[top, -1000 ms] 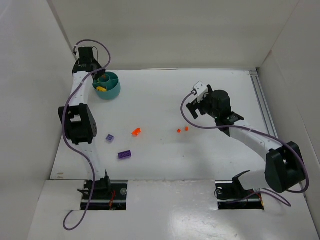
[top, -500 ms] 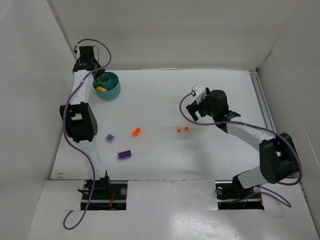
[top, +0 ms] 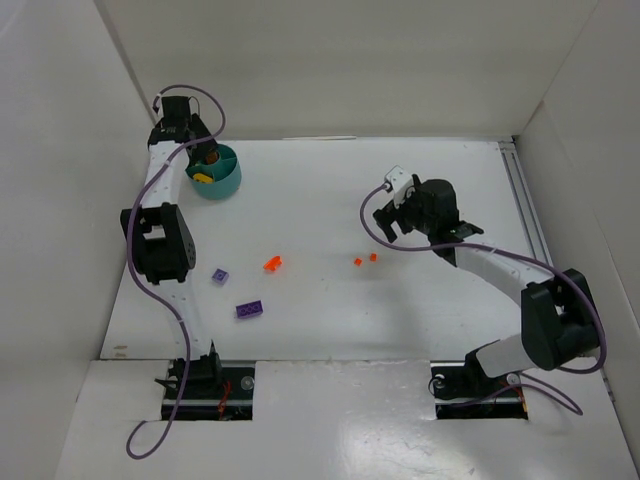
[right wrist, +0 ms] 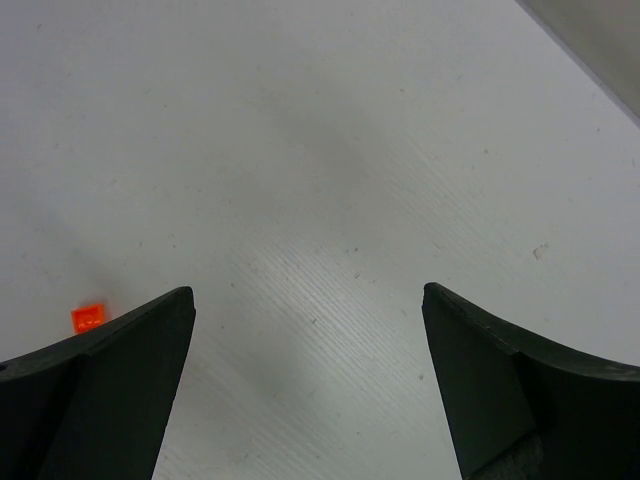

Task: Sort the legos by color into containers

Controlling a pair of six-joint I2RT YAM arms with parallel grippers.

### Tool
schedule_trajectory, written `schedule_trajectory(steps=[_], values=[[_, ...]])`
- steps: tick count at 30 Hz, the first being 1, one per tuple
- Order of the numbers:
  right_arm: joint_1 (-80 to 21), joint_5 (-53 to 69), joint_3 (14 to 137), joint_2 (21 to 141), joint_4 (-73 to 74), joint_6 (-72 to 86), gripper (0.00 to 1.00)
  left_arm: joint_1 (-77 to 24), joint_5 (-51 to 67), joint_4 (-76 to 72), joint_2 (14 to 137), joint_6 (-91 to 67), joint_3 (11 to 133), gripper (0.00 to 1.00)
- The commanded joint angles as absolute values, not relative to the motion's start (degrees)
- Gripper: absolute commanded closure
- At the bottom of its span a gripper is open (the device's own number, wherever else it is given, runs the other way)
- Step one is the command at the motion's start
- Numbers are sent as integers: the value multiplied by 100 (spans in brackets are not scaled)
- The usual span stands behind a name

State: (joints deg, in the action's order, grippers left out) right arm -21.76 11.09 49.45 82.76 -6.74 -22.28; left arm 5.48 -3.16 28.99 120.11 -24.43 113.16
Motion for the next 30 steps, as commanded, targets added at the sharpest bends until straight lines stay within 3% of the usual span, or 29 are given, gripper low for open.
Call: schedule_trajectory(steps=[1,2,8,10,13,21,30], values=[[-2145,1257,4966,7928,-809,-2197,0,563,-203,2884,11445,-2320,11136,39],[-2145,1257,4914,7928,-756,-2197,0,563,-150,2883,11374,-2320,11084,32],[-2145,1257,4729,7674,-703,-2197,0,510,-202,2769,10497,-2399,10355,14],[-2145,1257,4668,7594,-703,-2197,0,457,-280,2698,10188,-2478,10074,13],[-2145,1257,4614,7436,-650,-2197,0,396,-448,2646,9547,-2873,9450,0],[-2145,1424,4316,7076,-537,-1996,0,343,-624,3015,8351,-4446,7650,0],[-2145,1293,3929,6777,-422,-1714,0,-114,-923,3516,7937,-5449,5723,2]])
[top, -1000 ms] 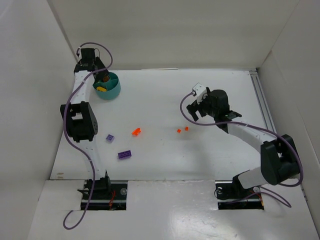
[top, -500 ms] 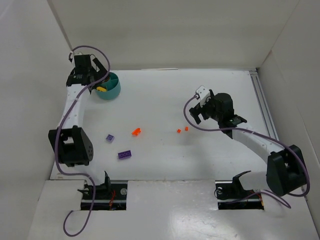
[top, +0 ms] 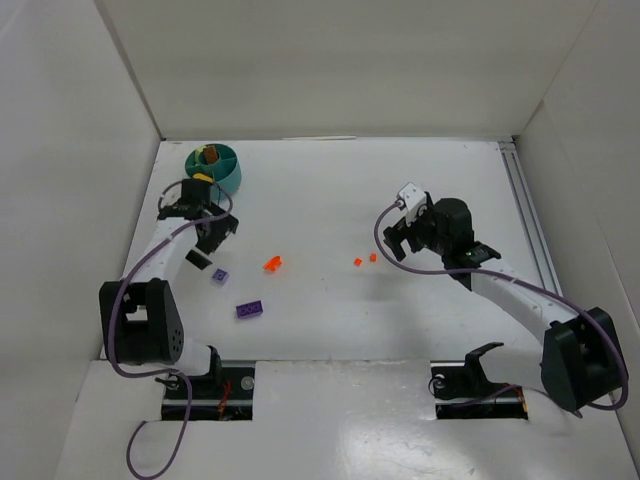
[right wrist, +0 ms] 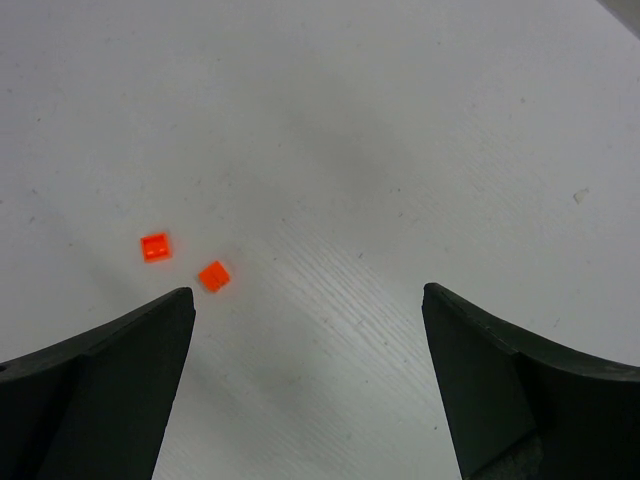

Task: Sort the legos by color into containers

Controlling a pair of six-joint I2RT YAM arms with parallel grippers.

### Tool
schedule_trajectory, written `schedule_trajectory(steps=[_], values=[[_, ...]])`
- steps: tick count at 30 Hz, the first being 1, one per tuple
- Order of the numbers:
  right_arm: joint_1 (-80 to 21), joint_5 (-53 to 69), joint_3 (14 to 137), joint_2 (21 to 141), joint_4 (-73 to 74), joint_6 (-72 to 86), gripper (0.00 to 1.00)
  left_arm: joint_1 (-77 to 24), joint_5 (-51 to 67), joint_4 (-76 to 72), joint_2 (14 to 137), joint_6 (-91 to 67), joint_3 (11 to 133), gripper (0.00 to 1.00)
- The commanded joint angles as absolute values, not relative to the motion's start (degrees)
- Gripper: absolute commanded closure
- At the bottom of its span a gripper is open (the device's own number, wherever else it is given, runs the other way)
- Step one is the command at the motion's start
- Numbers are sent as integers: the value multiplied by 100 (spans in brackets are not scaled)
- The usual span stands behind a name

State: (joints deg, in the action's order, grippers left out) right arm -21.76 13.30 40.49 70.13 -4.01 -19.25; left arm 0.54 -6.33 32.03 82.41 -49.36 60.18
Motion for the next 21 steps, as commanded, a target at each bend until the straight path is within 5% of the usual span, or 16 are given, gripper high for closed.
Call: schedule_trajectory(steps=[1,21], values=[[-2145,1292,3929,6776,-370,-1714,0,-114,-923,3516,7937,-5449,5600,2],[-2092,1345,3814,6662,-369,-1661,0,-220,-1389,3447,7962,-6100,4518,27]])
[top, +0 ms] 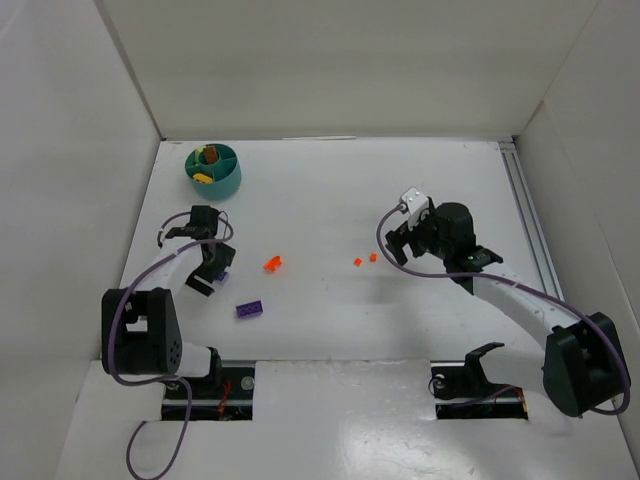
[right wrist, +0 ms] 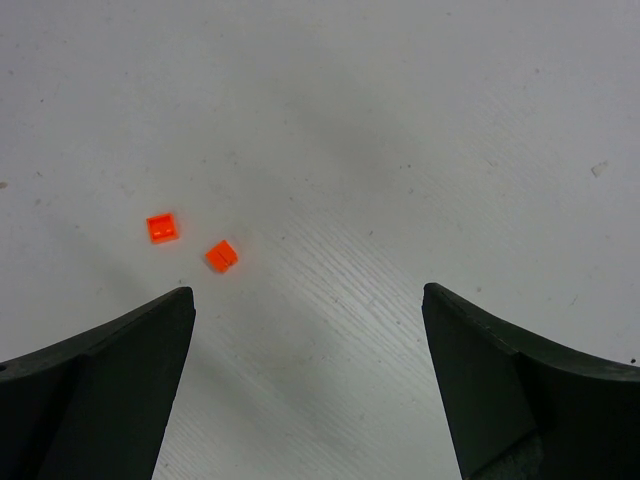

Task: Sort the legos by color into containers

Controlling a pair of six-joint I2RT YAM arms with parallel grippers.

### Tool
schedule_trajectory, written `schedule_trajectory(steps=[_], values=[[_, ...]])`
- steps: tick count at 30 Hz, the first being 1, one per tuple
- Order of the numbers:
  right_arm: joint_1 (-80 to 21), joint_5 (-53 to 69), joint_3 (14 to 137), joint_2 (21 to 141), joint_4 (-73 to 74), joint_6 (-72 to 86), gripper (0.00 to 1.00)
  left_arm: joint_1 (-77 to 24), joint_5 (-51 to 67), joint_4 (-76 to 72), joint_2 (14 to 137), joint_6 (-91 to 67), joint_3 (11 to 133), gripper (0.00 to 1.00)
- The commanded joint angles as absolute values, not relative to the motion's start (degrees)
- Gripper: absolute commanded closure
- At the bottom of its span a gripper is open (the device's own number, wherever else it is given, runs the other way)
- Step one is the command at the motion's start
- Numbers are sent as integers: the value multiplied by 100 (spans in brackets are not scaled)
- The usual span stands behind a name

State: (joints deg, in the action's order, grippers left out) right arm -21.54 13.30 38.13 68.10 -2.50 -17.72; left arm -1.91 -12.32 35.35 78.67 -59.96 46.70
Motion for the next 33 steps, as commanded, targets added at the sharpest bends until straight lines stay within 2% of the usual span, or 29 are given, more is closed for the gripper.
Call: schedule_trajectory(steps=[1,2,8,10,12,16,19,22,27,33], values=[[-2092,1345,3814,6662,-369,-1661,0,-220,-1328,3445,7963,-6100,4518,27],[-2092,1345,3814,6662,-369,-1661,0,-220,-1327,3393,7963,-6100,4518,33],[-2092,1345,3814,6662,-369,-1661,0,-220,-1204,3226,8182,-6047,4456,54],[-2092,1345,3814,6662,-369,-1661,0,-220,-1257,3226,8183,-6047,4403,65],[-2092,1345,3814,6662,-369,-1661,0,-220,-1257,3226,8183,-6047,4403,70],[-2092,1345,3814,6662,-369,-1661,0,-220,-1309,3226,8183,-6047,4403,70],[-2092,1345,3814,6662,-369,-1661,0,-220,-1310,3226,8183,-5969,4473,78],[-2092,1345,3814,6662,-369,-1661,0,-220,-1310,3173,8121,-5819,4719,81],[-2092,1345,3814,6609,-369,-1713,0,-334,-1572,3173,7735,-5424,5465,83],[-2040,1108,3814,6495,-316,-1714,0,-334,-1635,3042,7996,-4729,6834,83]])
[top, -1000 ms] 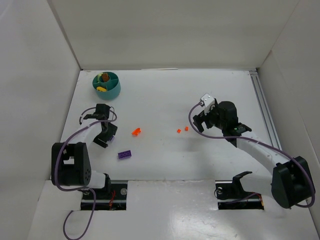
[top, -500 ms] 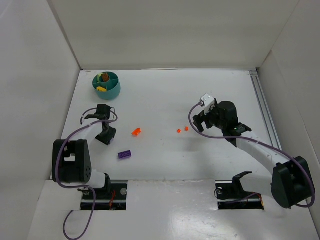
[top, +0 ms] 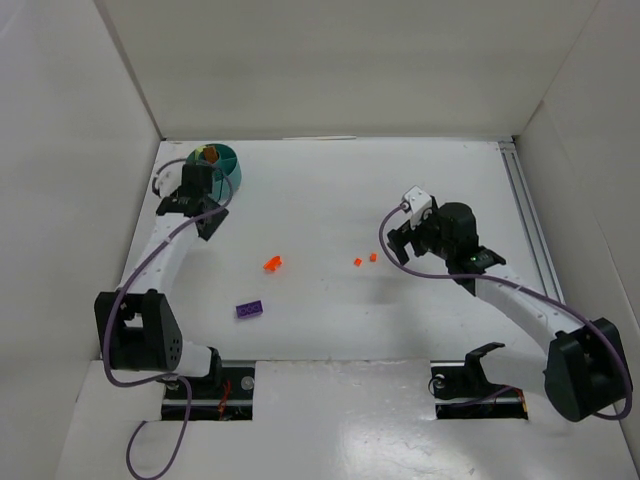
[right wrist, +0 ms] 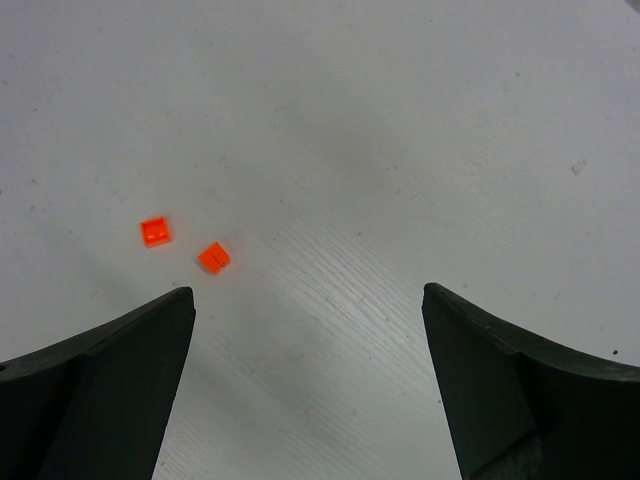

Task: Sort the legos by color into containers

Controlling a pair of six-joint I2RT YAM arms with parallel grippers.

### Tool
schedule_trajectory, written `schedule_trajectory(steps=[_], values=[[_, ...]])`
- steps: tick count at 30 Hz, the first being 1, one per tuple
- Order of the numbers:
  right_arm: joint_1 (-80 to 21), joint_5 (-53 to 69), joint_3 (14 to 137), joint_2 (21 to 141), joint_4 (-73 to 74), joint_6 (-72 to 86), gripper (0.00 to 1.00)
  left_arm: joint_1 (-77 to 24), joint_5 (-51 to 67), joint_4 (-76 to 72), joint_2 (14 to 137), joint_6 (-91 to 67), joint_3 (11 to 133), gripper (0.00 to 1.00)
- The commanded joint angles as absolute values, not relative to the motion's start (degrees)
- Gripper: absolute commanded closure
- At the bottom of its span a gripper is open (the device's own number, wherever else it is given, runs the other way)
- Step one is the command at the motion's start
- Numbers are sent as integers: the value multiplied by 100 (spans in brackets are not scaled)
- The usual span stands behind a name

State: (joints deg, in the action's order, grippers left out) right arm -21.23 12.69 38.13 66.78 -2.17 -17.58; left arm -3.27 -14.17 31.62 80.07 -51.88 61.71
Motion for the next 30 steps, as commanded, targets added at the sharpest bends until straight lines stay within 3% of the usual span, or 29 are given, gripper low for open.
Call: schedule_trajectory(steps=[1,14,30], values=[[-2039,1055,3867,6434,-316,-1714,0,-334,-1687,3041,8102,-4659,7029,83],[-1925,159,4509,6802,-202,-1714,0,-334,-1582,3401,10607,-3841,10352,83],[-1564,396,5089,7400,193,-2179,0,-334,-1696,3630,11180,-3542,11004,83]])
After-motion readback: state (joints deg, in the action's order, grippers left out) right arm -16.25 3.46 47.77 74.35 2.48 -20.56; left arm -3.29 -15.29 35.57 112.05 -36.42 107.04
